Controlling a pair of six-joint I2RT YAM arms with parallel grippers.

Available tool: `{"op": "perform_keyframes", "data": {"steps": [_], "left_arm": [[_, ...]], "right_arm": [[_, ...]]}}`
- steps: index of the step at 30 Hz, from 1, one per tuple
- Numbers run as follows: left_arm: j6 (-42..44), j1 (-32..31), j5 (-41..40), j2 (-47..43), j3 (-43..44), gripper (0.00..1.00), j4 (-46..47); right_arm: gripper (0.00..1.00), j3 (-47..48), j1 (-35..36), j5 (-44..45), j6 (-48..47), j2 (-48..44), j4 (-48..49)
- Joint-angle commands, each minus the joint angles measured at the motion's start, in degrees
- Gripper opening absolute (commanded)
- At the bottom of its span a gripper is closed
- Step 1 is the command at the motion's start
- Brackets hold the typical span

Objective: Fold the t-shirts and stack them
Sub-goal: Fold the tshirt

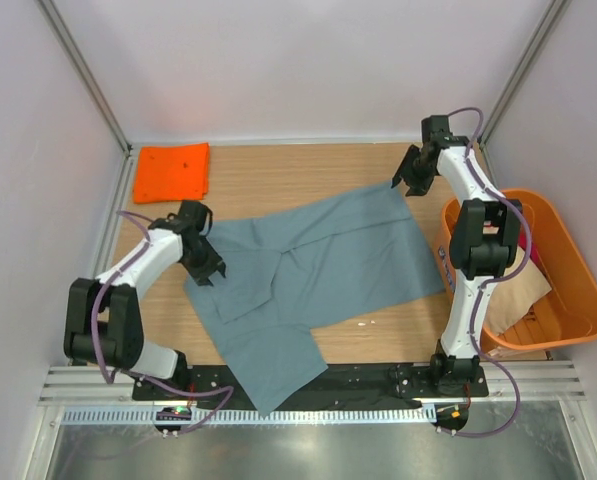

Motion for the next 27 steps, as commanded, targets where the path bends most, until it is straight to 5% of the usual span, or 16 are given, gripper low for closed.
{"op": "perform_keyframes", "data": {"steps": [1, 14, 27], "left_arm": [[-7.28, -5.36, -3.11, -6.16, -4.61, 0.39, -6.05], [-8.69, -5.90, -0.56, -12.50, -16.21, 0.39, -0.70], [-7.20, -6.34, 2.42, -12.51, -16.66, 0.37, 2.56]], "right_arm": [[0.52, -2.26, 0.59, -1.99, 2.93, -2.80, 0.58], [0.52, -9.20, 0.59, -3.14, 1.08, -7.45, 3.21], [0.52, -12.28, 0.59, -4.02, 1.34, -7.20, 4.80]]}}
